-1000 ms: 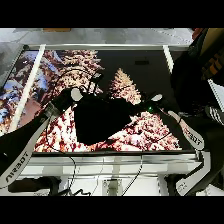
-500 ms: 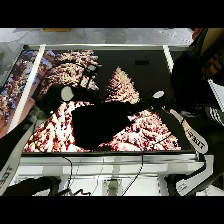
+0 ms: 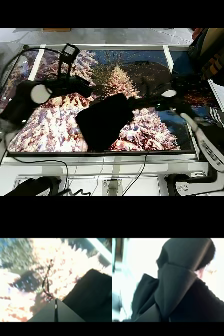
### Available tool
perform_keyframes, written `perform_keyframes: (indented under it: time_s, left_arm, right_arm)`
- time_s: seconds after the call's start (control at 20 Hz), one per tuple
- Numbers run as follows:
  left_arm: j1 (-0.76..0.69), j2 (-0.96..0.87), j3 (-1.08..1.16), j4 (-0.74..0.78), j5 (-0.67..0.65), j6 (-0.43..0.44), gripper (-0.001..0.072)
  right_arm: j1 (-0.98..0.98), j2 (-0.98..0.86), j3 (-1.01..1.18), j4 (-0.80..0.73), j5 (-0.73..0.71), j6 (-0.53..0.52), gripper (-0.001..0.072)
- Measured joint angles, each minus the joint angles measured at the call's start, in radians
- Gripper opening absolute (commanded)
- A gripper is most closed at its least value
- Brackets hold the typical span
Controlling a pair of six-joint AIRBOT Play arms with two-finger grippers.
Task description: Fold the clothes and pants, and hang the long-sleeved shirts on hangers.
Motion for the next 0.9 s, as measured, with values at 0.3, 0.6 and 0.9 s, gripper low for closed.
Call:
perform_keyframes:
  time_s: [0.3,0.6,0.9]
  left_arm:
    - [0.004,0.199,0.0,0.003,0.011,0.0,0.0008]
    - [0.004,0.365,0.0,0.036,0.015,0.0,0.0008]
    - [0.004,0.41,0.0,0.066,0.014,0.0,0.0009]
  right_arm:
    - [-0.366,0.312,-0.003,-0.045,-0.029,0.098,0.0014]
    - [-0.881,0.613,-0.003,-0.349,-0.035,0.33,0.0014]
    - [-1.418,0.745,-0.003,-0.74,0.004,0.615,0.0014]
